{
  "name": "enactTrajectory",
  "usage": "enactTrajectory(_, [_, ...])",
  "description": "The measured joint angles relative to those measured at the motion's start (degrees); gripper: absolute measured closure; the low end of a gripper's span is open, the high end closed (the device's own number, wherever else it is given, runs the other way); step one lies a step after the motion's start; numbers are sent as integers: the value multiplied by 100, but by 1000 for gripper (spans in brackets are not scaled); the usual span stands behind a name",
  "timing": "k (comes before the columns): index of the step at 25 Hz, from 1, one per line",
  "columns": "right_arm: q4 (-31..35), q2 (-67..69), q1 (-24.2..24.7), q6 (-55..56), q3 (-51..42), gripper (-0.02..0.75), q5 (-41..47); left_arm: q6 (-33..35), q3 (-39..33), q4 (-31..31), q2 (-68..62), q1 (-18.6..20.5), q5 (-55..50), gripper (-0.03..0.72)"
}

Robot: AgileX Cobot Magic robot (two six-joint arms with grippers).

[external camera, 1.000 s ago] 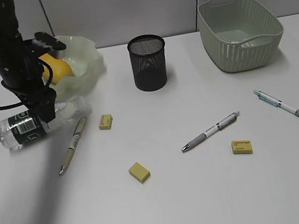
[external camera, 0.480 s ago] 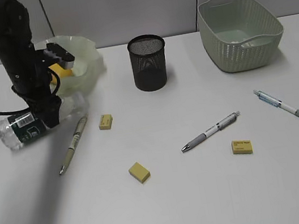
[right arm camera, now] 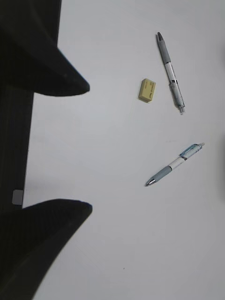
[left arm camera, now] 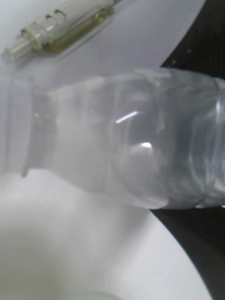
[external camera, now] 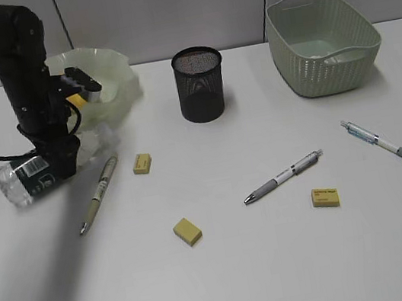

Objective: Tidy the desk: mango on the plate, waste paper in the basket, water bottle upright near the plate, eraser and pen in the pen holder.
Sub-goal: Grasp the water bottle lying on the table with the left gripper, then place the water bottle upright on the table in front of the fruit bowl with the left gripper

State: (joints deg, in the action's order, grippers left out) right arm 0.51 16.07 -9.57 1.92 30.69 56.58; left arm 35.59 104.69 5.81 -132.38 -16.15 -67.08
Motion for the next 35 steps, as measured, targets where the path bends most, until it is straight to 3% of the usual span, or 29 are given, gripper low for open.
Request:
enactTrajectory(13, [-51, 0, 0, 0, 0, 196, 0, -681, -16, -332, 844, 0, -250, 183])
enactTrajectory(20, [0, 0, 0, 0, 0, 196, -4, -952, -16, -1037, 1488, 79, -262, 187])
enactTrajectory(29, [0, 0, 0, 0, 0, 196, -4, -1079, -169, -2244, 2210, 868, -270, 188])
enactTrajectory(35, [0, 0, 0, 0, 0, 195, -4, -1079, -1327, -2662, 3069, 1308, 509, 189])
